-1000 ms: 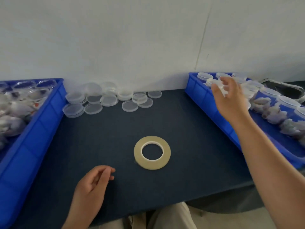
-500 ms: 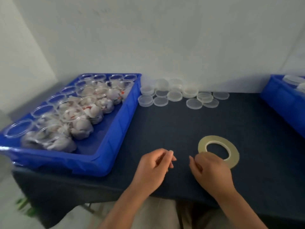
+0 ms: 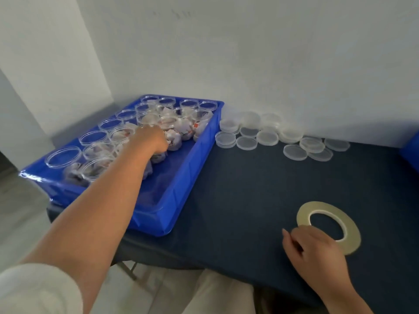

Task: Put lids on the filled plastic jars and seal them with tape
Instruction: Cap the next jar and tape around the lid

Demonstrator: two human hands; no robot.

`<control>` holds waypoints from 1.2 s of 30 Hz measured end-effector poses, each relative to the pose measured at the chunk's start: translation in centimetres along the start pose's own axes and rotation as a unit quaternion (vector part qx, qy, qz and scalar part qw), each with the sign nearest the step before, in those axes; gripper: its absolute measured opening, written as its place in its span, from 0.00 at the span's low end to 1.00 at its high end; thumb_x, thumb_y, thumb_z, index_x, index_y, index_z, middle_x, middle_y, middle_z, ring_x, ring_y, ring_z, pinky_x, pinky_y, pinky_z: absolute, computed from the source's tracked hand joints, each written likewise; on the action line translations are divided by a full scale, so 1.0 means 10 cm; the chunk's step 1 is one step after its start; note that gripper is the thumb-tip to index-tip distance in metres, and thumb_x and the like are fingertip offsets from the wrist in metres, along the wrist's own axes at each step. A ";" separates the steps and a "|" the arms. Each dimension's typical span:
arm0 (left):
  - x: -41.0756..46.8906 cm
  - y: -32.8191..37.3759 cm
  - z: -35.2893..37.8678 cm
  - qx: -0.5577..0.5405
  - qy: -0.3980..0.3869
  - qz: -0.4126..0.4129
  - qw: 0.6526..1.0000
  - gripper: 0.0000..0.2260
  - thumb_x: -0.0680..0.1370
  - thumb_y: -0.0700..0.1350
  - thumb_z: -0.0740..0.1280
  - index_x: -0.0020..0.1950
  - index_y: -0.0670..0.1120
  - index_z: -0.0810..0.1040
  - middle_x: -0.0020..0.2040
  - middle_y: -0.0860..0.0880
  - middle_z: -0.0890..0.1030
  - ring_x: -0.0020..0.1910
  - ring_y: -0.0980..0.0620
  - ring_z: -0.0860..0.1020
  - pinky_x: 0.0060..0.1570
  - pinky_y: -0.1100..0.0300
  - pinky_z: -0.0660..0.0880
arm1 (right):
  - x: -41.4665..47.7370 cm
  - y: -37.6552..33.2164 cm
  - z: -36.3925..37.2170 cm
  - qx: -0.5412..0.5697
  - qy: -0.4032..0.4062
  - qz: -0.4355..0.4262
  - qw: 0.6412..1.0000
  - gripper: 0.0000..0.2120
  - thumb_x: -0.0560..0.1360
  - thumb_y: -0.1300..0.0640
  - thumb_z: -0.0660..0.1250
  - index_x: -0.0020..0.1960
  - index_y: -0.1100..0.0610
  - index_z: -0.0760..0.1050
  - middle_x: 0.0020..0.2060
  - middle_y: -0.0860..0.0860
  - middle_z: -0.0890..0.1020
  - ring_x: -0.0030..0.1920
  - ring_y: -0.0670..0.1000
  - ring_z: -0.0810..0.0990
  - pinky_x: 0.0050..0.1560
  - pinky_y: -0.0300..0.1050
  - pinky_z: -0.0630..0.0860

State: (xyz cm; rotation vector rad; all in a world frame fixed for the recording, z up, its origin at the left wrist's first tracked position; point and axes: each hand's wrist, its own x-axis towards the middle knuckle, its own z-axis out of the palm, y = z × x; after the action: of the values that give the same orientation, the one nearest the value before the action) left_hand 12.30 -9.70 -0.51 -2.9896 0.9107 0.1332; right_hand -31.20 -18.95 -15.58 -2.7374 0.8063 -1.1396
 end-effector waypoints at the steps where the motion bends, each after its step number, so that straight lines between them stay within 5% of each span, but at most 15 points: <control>1: 0.03 -0.02 0.08 0.013 -0.003 -0.011 1.000 0.26 0.76 0.48 0.74 0.72 0.41 0.73 0.68 0.39 0.76 0.66 0.38 0.76 0.60 0.48 0.76 | 0.00 0.01 0.01 0.001 0.001 -0.002 1.000 0.23 0.80 0.49 0.63 0.29 0.54 0.66 0.26 0.43 0.65 0.27 0.44 0.63 0.27 0.40 0.61; 6: 0.10 -0.05 0.19 0.006 0.097 -0.035 0.995 0.05 0.80 0.46 0.70 0.49 0.46 0.76 0.53 0.43 0.82 0.54 0.40 0.80 0.63 0.43 0.75 | 0.00 0.03 0.03 -0.003 -0.002 0.006 1.000 0.22 0.81 0.49 0.63 0.30 0.52 0.65 0.27 0.42 0.64 0.27 0.44 0.63 0.28 0.38 0.60; 9: 0.03 -0.09 0.06 0.006 0.181 -0.001 0.983 0.05 0.84 0.45 0.64 0.51 0.47 0.78 0.43 0.46 0.79 0.50 0.40 0.80 0.62 0.41 0.72 | 0.01 0.03 0.02 -0.001 -0.013 0.009 1.000 0.21 0.81 0.48 0.63 0.30 0.51 0.65 0.27 0.41 0.65 0.27 0.43 0.63 0.29 0.36 0.60; 13: -0.19 -0.05 -0.19 -0.118 0.314 0.163 0.928 0.07 0.83 0.42 0.66 0.57 0.43 0.82 0.52 0.39 0.84 0.55 0.35 0.79 0.52 0.43 0.76 | -0.01 0.05 0.02 0.001 -0.007 0.017 1.000 0.22 0.81 0.49 0.63 0.30 0.52 0.65 0.27 0.42 0.65 0.27 0.44 0.63 0.29 0.36 0.59; 17: -0.59 0.18 -0.46 -0.227 0.370 0.280 0.856 0.07 0.79 0.47 0.71 0.57 0.49 0.81 0.43 0.50 0.82 0.51 0.46 0.75 0.48 0.56 0.67 | -0.02 0.04 0.01 0.009 0.000 0.018 1.000 0.21 0.81 0.49 0.63 0.31 0.52 0.66 0.27 0.41 0.65 0.28 0.43 0.62 0.31 0.33 0.57; 20: -1.05 0.54 -0.46 -0.286 0.301 0.344 0.842 0.09 0.76 0.54 0.75 0.50 0.53 0.79 0.40 0.56 0.79 0.43 0.55 0.76 0.44 0.56 0.71 | 0.00 0.04 0.00 0.023 -0.012 0.031 0.999 0.20 0.81 0.45 0.63 0.34 0.51 0.70 0.30 0.40 0.69 0.30 0.42 0.66 0.32 0.35 0.63; 22: -1.38 0.82 -0.28 -0.295 0.224 0.412 0.833 0.09 0.75 0.55 0.75 0.49 0.53 0.79 0.41 0.57 0.78 0.43 0.59 0.76 0.46 0.57 0.75 | -0.02 0.03 -0.02 0.039 -0.032 0.065 0.997 0.17 0.80 0.39 0.64 0.45 0.51 0.80 0.39 0.40 0.79 0.39 0.41 0.76 0.40 0.36 0.73; 24: -1.69 1.06 0.02 -0.275 0.160 0.488 0.813 0.10 0.75 0.54 0.77 0.48 0.52 0.80 0.42 0.59 0.76 0.45 0.60 0.74 0.49 0.63 0.73 | -0.02 0.02 -0.04 0.052 -0.061 0.109 0.991 0.32 0.76 0.31 0.66 0.67 0.55 0.79 0.56 0.42 0.83 0.55 0.42 0.80 0.55 0.40 0.77; 26: -1.91 1.26 0.36 -0.251 0.125 0.559 0.780 0.11 0.75 0.52 0.79 0.48 0.49 0.80 0.43 0.59 0.74 0.48 0.59 0.70 0.50 0.68 0.69 | -0.03 0.02 -0.07 0.079 -0.085 0.125 0.985 0.47 0.72 0.25 0.68 0.78 0.56 0.68 0.65 0.42 0.79 0.64 0.41 0.76 0.63 0.40 0.75; 30: -1.98 1.44 0.80 -0.271 0.117 0.610 0.736 0.09 0.75 0.48 0.79 0.49 0.46 0.83 0.48 0.54 0.78 0.54 0.55 0.73 0.54 0.61 0.74 | -0.01 0.00 -0.15 0.156 -0.131 0.150 0.967 0.57 0.63 0.18 0.69 0.83 0.40 0.51 0.66 0.25 0.70 0.66 0.28 0.71 0.64 0.27 0.69; 32: -1.91 1.49 0.90 -0.289 0.114 0.609 0.730 0.09 0.75 0.48 0.80 0.46 0.46 0.83 0.49 0.53 0.79 0.55 0.53 0.75 0.55 0.58 0.75 | -0.02 0.03 -0.12 0.177 -0.115 0.164 0.964 0.57 0.65 0.22 0.72 0.83 0.39 0.49 0.67 0.27 0.71 0.66 0.32 0.74 0.63 0.32 0.75; 34: -1.80 1.54 0.98 -0.354 0.049 0.607 0.710 0.08 0.76 0.50 0.79 0.45 0.47 0.85 0.50 0.53 0.81 0.55 0.52 0.78 0.56 0.55 0.76 | -0.01 0.06 -0.09 0.170 -0.091 0.180 0.964 0.55 0.66 0.25 0.73 0.83 0.43 0.50 0.66 0.28 0.71 0.65 0.36 0.75 0.61 0.41 0.79; 36: -1.65 1.62 0.95 -0.538 -0.100 0.527 0.650 0.09 0.80 0.53 0.72 0.47 0.48 0.87 0.51 0.49 0.85 0.57 0.47 0.82 0.60 0.50 0.78 | 0.00 0.08 -0.05 0.175 -0.080 0.196 0.962 0.54 0.66 0.28 0.75 0.82 0.43 0.52 0.66 0.25 0.69 0.67 0.34 0.73 0.64 0.40 0.77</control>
State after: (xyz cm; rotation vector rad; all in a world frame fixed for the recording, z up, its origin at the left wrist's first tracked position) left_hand -11.05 -13.63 -8.35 -2.2686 3.2502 1.3773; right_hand -31.88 -19.53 -15.40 -2.2179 0.9617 -0.8684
